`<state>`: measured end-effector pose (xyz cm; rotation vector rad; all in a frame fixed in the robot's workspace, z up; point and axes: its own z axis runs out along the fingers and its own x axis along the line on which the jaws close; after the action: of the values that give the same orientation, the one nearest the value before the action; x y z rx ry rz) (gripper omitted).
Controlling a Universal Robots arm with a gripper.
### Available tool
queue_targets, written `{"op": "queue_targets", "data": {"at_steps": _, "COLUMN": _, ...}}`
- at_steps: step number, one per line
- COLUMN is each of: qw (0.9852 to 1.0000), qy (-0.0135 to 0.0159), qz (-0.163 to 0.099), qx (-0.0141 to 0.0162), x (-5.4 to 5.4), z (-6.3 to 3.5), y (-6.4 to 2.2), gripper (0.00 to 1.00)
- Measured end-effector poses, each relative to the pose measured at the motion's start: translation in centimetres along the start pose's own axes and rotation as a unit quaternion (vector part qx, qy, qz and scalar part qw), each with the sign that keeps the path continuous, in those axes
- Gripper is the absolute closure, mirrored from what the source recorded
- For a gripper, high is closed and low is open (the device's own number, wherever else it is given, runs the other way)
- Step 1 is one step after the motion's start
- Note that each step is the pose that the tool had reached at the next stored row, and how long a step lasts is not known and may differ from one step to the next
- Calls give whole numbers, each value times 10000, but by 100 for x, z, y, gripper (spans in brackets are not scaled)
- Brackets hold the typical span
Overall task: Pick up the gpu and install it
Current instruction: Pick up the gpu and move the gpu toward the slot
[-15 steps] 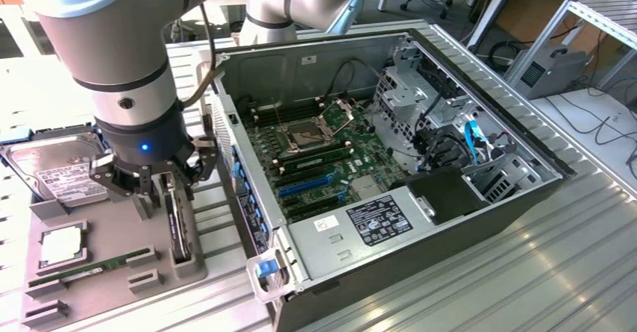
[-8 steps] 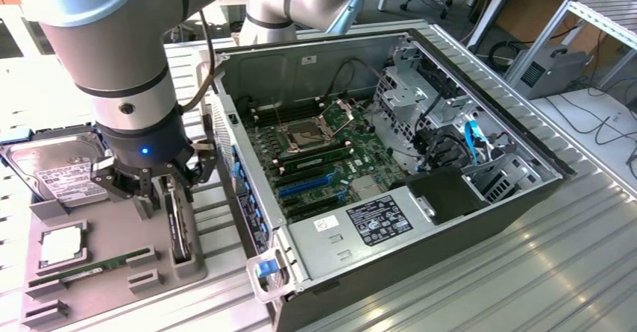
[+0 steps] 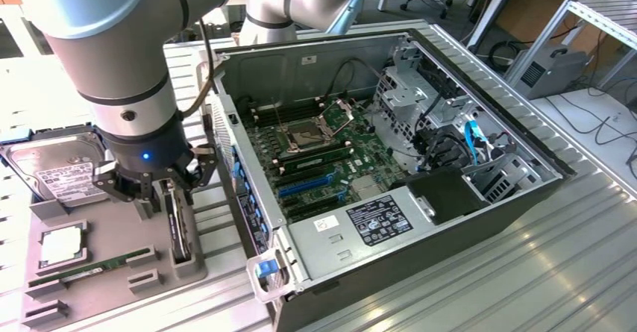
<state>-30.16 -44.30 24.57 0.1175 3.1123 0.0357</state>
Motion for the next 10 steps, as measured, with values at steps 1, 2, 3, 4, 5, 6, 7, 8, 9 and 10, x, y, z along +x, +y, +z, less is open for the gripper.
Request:
{"op": "queue_targets", "data": {"at_steps": 1, "qw": 10000, "qy": 0, "qz": 0, "qx": 0, "x": 0, "z": 10, "y": 1, "gripper": 52}}
{"op": "queue_targets", "data": {"at_steps": 2, "qw": 10000, "qy": 0, "qz": 0, "qx": 0, "x": 1, "z": 24, "y": 1, "gripper": 52}}
{"op": "queue_targets", "data": {"at_steps": 3, "qw": 10000, "qy": 0, "qz": 0, "qx": 0, "x": 1, "z": 31, "y": 1, "gripper": 52}}
{"op": "queue_targets", "data": {"at_steps": 4, "qw": 10000, "qy": 0, "qz": 0, "qx": 0, "x": 1, "z": 37, "y": 1, "gripper": 52}}
{"op": "queue_targets", "data": {"at_steps": 5, "qw": 10000, "qy": 1, "qz": 0, "qx": 1, "x": 2, "z": 37, "y": 1, "gripper": 52}}
{"op": "queue_targets", "data": {"at_steps": 6, "qw": 10000, "qy": 1, "qz": 0, "qx": 1, "x": 2, "z": 37, "y": 1, "gripper": 52}}
{"op": "queue_targets", "data": {"at_steps": 7, "qw": 10000, "qy": 1, "qz": 0, "qx": 1, "x": 2, "z": 37, "y": 1, "gripper": 52}}
{"op": "queue_targets", "data": {"at_steps": 8, "qw": 10000, "qy": 0, "qz": 0, "qx": 1, "x": 1, "z": 38, "y": 1, "gripper": 52}}
{"op": "queue_targets", "data": {"at_steps": 9, "qw": 10000, "qy": 0, "qz": 0, "qx": 1, "x": 2, "z": 39, "y": 1, "gripper": 52}}
{"op": "queue_targets", "data": {"at_steps": 10, "qw": 10000, "qy": 0, "qz": 0, "qx": 0, "x": 1, "z": 39, "y": 1, "gripper": 52}}
